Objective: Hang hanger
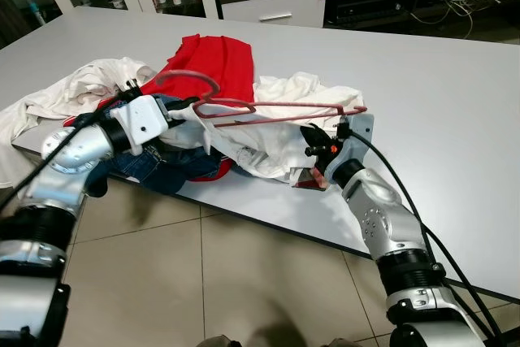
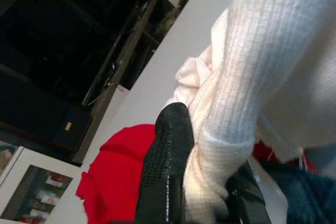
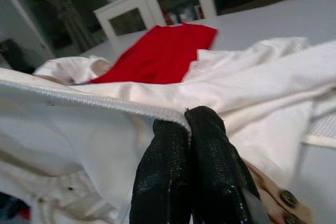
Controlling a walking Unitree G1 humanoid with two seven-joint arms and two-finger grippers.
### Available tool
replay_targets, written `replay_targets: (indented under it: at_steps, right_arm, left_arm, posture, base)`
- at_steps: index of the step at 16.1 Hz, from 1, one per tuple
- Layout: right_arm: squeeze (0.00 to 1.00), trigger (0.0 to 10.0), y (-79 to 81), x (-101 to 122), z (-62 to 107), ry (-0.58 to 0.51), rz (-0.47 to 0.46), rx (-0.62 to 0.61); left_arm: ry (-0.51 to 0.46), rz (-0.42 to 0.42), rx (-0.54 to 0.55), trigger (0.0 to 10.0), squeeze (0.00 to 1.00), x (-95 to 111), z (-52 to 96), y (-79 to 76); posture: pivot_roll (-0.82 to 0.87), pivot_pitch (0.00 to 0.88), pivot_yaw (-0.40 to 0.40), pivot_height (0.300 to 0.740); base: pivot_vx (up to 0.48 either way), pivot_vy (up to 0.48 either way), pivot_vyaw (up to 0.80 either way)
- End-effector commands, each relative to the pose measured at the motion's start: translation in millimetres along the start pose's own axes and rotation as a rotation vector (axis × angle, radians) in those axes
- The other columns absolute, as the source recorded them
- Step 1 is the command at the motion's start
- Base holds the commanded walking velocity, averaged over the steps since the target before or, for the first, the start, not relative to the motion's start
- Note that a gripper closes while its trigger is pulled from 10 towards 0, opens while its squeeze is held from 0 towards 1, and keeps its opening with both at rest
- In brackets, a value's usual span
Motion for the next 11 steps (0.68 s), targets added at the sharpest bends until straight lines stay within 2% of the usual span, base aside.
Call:
replay_targets:
  at_steps: [1, 3, 6, 8, 11]
  right_arm:
    - [0.00, 0.0, -10.3, 11.4, 4.8, -0.026, -0.011, -0.023]
    - [0.00, 0.0, -8.4, 19.2, 4.7, -0.048, 0.000, 0.014]
    - [0.00, 0.0, 14.4, 30.8, 0.0, -0.083, -0.003, 0.134]
    - [0.00, 0.0, 19.6, 32.0, -1.1, -0.079, -0.008, 0.167]
    - [0.00, 0.0, 15.2, 29.8, 0.8, -0.069, -0.002, 0.167]
  left_arm:
    - [0.030, -0.046, 0.015, 0.0, 0.00, -3.9, 13.8, 20.1]
    - [0.042, -0.078, 0.011, 0.0, 0.00, -5.6, 22.4, 36.4]
    - [0.037, -0.082, 0.015, 0.0, 0.00, -3.3, 29.7, 65.0]
    - [0.059, -0.069, -0.089, 0.0, 0.00, -6.6, 35.5, 66.0]
    - [0.101, -0.060, -0.125, 0.0, 0.00, -13.5, 43.1, 69.3]
  posture:
    - [-0.12, 0.000, 0.126, 0.740]
    - [-0.11, 0.000, 0.112, 0.740]
    - [-0.11, 0.000, 0.107, 0.740]
    - [-0.11, 0.000, 0.105, 0.740]
    - [-0.11, 0.000, 0.106, 0.740]
  base:
    - [0.000, 0.000, 0.00]
    - [0.000, 0.000, 0.00]
    - [0.000, 0.000, 0.00]
    - [0.000, 0.000, 0.00]
    - [0.000, 0.000, 0.00]
Point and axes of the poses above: a point about 5 cm out from each wrist's last joint towards the gripper, its own z axis pointing back from the gripper into the wrist, its own x axis along the axis of the wrist's last joint, y = z × x, the point moved 3 cm from there along -z, pointing out of the wrist towards the gripper, and after that the axes turned 15 degrees about -z, right-handed, at the moved point
